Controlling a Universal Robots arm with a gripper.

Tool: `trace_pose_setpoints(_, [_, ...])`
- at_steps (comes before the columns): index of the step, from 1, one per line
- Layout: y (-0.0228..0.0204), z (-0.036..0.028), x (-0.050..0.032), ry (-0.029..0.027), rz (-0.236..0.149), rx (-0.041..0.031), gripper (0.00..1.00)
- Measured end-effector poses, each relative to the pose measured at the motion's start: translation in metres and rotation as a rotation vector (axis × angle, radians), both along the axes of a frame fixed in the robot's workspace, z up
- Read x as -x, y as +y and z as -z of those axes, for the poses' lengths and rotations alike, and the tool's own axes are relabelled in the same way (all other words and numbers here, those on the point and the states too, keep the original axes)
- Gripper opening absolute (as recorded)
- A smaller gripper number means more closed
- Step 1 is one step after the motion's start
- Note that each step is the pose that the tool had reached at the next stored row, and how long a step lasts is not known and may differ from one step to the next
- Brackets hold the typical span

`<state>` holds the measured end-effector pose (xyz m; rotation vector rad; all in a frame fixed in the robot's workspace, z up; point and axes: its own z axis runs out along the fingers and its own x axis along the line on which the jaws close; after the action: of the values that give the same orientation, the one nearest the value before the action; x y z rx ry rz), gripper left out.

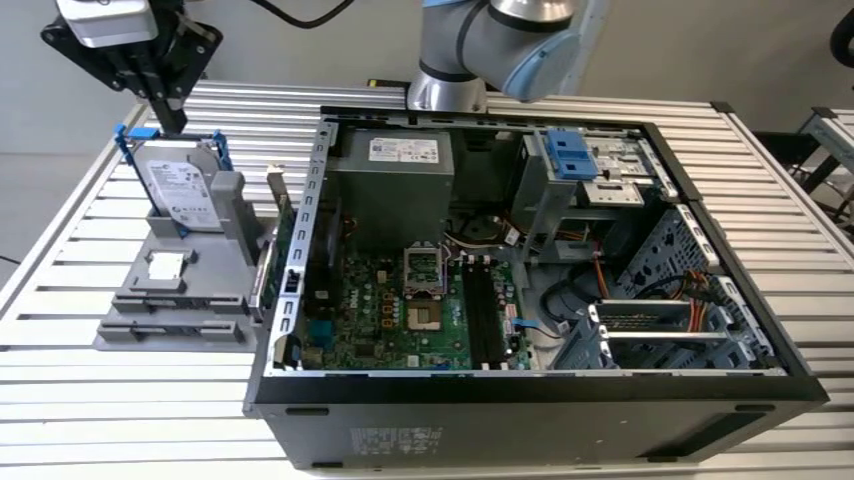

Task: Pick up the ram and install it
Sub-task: 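Reach for the ram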

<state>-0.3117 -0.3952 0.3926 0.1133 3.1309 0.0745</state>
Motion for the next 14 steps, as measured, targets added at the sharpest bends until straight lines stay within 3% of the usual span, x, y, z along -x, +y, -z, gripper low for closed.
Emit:
trace_pose_setpoints(7, [0.0008,0.0001,0.0142,0.0003,-0.001,-0.0001,0.0])
trace_pose_setpoints(14, [0.0021,0.0001,0.0203,0.0004,-0.029,0.0,0.0])
